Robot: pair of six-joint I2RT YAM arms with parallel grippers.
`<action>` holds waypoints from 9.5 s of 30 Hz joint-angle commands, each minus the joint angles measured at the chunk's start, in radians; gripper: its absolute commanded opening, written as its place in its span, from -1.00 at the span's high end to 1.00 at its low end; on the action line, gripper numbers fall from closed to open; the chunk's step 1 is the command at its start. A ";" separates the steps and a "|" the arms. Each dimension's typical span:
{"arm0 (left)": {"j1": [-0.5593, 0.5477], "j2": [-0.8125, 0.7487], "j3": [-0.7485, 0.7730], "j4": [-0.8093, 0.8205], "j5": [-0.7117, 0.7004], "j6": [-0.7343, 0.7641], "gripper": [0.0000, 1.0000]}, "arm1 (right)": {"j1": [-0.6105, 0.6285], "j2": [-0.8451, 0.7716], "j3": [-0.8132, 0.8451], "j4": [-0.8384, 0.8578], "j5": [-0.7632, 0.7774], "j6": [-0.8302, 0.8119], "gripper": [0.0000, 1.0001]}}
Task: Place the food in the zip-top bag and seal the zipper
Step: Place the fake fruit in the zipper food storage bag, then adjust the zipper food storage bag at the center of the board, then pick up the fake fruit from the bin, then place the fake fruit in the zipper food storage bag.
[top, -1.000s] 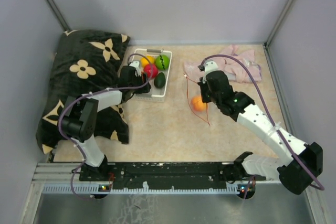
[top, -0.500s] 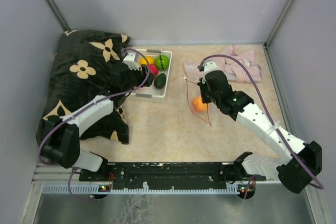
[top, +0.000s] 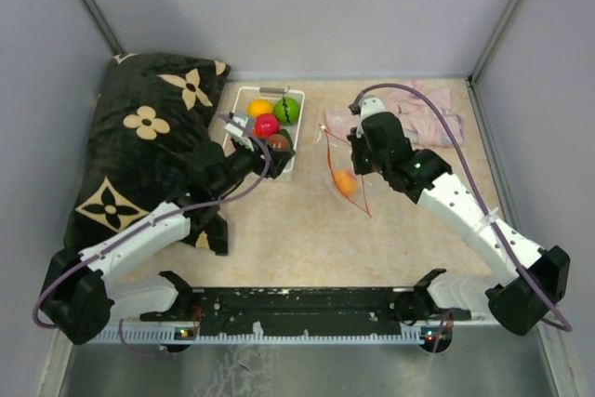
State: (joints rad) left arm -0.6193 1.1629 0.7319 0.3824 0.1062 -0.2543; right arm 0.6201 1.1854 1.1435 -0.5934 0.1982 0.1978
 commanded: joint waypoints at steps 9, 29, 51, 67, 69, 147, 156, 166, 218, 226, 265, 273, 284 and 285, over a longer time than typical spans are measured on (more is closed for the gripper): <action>-0.179 -0.022 -0.031 0.348 0.130 0.081 0.26 | 0.065 0.049 0.088 -0.023 0.002 0.058 1.00; -0.252 0.291 -0.104 0.712 0.158 0.216 0.25 | 0.105 0.087 0.117 -0.002 -0.049 0.086 1.00; -0.253 0.394 0.190 0.089 -0.163 0.112 0.09 | 0.105 0.066 0.102 0.005 -0.100 0.089 1.00; -0.251 0.471 0.414 -0.248 -0.194 -0.203 -0.20 | 0.106 0.034 0.032 0.076 -0.161 0.142 1.00; -0.252 0.464 0.405 -0.242 -0.183 -0.214 -0.24 | 0.105 0.030 0.025 0.082 -0.160 0.144 1.00; -0.249 0.193 0.424 -0.670 -0.249 -0.086 1.00 | 0.035 -0.043 0.094 -0.113 0.270 -0.094 1.00; -0.250 0.213 0.411 -0.579 -0.144 -0.092 0.70 | 0.033 -0.020 0.033 -0.044 0.162 -0.037 1.00; -0.249 0.195 0.413 -0.525 -0.113 -0.107 0.17 | 0.032 -0.004 0.067 0.003 0.110 -0.003 1.00; 0.183 0.813 0.708 -0.571 0.056 0.156 -0.65 | 0.034 0.056 0.179 -0.096 0.274 -0.078 1.00; 0.189 0.895 0.752 -0.573 0.079 0.149 -0.63 | 0.032 0.062 0.173 -0.088 0.255 -0.073 1.00; 0.179 0.357 0.317 -0.346 0.265 -0.127 0.06 | 0.044 0.070 0.139 -0.066 0.244 -0.023 1.00; 0.124 0.155 0.183 -0.185 0.351 -0.271 0.06 | 0.054 0.090 0.148 -0.046 0.222 -0.009 1.00; -0.032 0.078 0.194 -0.134 0.293 -0.303 0.06 | 0.071 0.117 0.141 0.011 0.153 0.040 1.00; -0.040 0.080 0.197 -0.129 0.291 -0.307 0.05 | 0.074 0.120 0.139 0.019 0.147 0.046 1.00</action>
State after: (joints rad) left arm -0.6361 1.2621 0.9192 0.1944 0.4141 -0.5350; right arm 0.6796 1.3003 1.2766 -0.6605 0.3767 0.2096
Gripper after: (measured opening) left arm 0.673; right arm 0.009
